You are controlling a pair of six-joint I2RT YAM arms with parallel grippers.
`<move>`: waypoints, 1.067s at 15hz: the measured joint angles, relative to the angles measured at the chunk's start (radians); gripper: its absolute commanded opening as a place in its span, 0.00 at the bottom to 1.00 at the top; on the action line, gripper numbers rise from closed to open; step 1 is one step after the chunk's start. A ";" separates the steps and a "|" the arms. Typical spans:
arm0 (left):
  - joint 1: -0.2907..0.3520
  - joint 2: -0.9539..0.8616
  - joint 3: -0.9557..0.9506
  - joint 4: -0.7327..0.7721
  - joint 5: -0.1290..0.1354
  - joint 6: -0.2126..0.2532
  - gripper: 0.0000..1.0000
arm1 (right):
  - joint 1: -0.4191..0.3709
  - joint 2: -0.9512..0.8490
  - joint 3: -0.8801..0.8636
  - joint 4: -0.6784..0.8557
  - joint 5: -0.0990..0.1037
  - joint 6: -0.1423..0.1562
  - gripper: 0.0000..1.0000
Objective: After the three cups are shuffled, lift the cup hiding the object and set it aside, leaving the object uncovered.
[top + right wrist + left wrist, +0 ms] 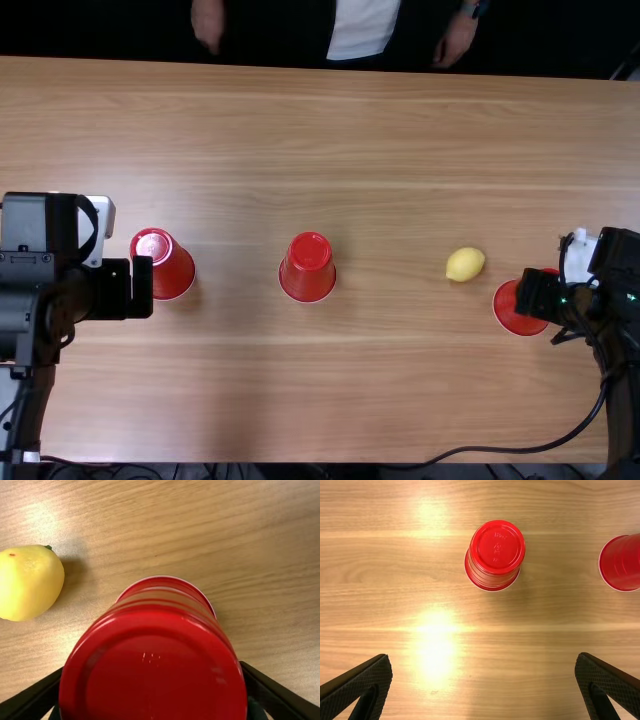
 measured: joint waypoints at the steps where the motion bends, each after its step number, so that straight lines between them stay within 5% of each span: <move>1: 0.000 -0.003 0.000 0.000 0.000 0.000 1.00 | 0.000 0.000 0.000 0.002 0.000 0.000 1.00; 9: 0.000 -0.036 0.000 0.000 0.000 0.000 1.00 | 0.027 -0.205 0.182 -0.081 0.000 -0.003 1.00; 16: 0.000 -0.184 -0.080 0.000 0.001 -0.001 1.00 | 0.373 -0.274 0.203 -0.162 -0.004 0.007 1.00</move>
